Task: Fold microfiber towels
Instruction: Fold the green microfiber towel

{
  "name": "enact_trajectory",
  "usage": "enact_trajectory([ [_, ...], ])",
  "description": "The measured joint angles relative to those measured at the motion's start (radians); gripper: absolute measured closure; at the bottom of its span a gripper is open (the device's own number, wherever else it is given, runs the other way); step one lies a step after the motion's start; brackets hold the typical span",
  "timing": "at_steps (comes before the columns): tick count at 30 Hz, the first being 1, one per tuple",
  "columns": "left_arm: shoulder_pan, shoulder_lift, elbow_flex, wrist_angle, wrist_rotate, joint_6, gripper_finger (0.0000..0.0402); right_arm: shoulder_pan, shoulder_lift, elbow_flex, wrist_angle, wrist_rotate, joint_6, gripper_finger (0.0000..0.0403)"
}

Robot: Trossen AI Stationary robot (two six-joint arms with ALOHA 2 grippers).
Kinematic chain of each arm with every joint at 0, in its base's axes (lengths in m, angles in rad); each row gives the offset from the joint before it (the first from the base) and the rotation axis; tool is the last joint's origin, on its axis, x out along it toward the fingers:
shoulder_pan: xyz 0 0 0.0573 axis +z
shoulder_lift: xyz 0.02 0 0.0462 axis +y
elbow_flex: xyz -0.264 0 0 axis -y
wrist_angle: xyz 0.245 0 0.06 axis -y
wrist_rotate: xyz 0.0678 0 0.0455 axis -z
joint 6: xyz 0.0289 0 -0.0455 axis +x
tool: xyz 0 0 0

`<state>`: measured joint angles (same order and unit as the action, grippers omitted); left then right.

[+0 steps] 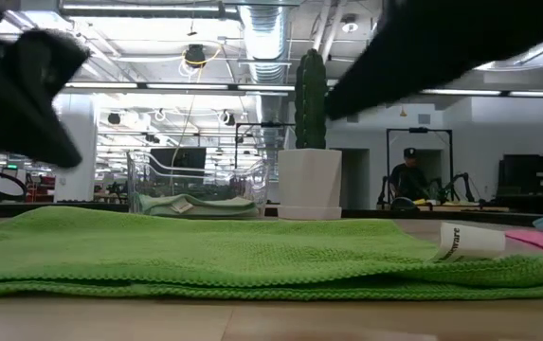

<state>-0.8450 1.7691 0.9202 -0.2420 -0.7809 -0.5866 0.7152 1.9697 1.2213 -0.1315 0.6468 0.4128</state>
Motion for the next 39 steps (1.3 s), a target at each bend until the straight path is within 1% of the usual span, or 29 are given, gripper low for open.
enact_trajectory([
  [2, 0.001, 0.001, -0.04, 0.077, 0.016, -0.019, 0.0399, -0.02, 0.023, -0.051, 0.133, -0.105, -0.009, 0.0276],
  [3, -0.001, 0.001, -0.051, 0.1, 0.016, -0.029, 0.04, -0.021, 0.031, -0.082, 0.178, -0.14, -0.006, 0.0277],
  [6, -0.012, 0.001, -0.071, 0.141, 0.046, -0.057, 0.0401, -0.013, 0.055, -0.159, 0.253, -0.183, 0.069, 0.0285],
  [9, -0.027, 0.001, -0.08, 0.153, 0.075, -0.072, 0.0401, 0.012, 0.059, -0.226, 0.271, -0.147, 0.158, 0.0299],
  [11, -0.029, 0.0, -0.093, 0.157, 0.083, -0.075, 0.0401, 0.027, 0.056, -0.254, 0.279, -0.1, 0.192, 0.0309],
  [14, -0.028, 0.0, -0.121, 0.166, 0.086, -0.09, 0.0401, 0.038, 0.052, -0.264, 0.283, -0.067, 0.182, 0.0322],
  [16, -0.026, 0.0, -0.136, 0.177, 0.082, -0.096, 0.0401, 0.037, 0.04, -0.268, 0.303, -0.064, 0.13, 0.0329],
  [18, -0.025, 0.0, -0.136, 0.178, 0.037, -0.095, 0.0401, 0.034, 0.011, -0.272, 0.312, -0.05, 0.07, 0.0332],
  [19, -0.025, -0.005, -0.13, 0.178, 0.015, -0.076, 0.0401, 0.031, -0.013, -0.272, 0.323, -0.021, 0.038, 0.0333],
  [23, -0.018, -0.042, -0.103, 0.172, -0.103, 0.064, 0.0402, 0.015, -0.117, -0.271, 0.343, 0.123, -0.126, 0.0335],
  [24, -0.01, -0.055, -0.103, 0.169, -0.141, 0.098, 0.0402, 0.002, -0.133, -0.278, 0.341, 0.141, -0.155, 0.0335],
  [26, 0.011, -0.073, -0.103, 0.159, -0.198, 0.139, 0.0401, -0.035, -0.173, -0.31, 0.331, 0.135, -0.17, 0.0336],
  [28, 0.036, -0.083, -0.103, 0.127, -0.191, 0.144, 0.0401, -0.068, -0.197, -0.337, 0.35, 0.082, -0.148, 0.0336],
  [30, 0.06, -0.083, -0.116, 0.123, -0.176, 0.141, 0.0401, -0.091, -0.209, -0.381, 0.363, 0.101, -0.12, 0.0336],
  [32, 0.085, -0.083, -0.155, 0.156, -0.173, 0.137, 0.0401, -0.124, -0.195, -0.418, 0.4, 0.107, -0.104, 0.0336],
  [34, 0.111, -0.083, -0.213, 0.237, -0.164, 0.128, 0.0401, -0.163, -0.178, -0.466, 0.496, 0.078, -0.098, 0.0336],
  [37, 0.126, -0.083, -0.316, 0.392, -0.129, 0.102, 0.0401, -0.206, -0.101, -0.51, 0.665, 0.016, -0.079, 0.0336],
  [39, 0.13, -0.083, -0.379, 0.484, -0.112, 0.074, 0.0401, -0.213, -0.048, -0.538, 0.705, 0.006, -0.063, 0.0339],
])
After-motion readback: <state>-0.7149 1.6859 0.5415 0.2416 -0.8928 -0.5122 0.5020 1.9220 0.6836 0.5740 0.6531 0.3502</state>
